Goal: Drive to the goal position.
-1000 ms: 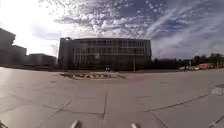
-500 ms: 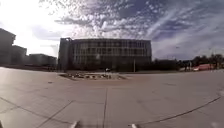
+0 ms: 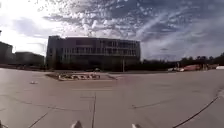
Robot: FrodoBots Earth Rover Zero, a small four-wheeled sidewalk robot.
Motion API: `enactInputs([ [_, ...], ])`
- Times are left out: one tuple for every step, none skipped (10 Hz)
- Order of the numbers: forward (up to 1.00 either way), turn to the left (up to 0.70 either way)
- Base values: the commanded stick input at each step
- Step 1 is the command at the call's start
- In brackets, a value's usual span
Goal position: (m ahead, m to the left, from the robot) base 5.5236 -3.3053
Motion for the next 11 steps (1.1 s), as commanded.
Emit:
enactInputs([
  [0.7,-0.35],
  [0.7,-0.35],
  [0.7,-0.35],
  [0.7,-0.35],
  [0.7,-0.34],
  [0.7,-0.32],
  [0.7,-0.21],
  [0.7,-0.09],
  [0.7,0.0],
  [0.7,0.0],
  [0.7,0.0],
])
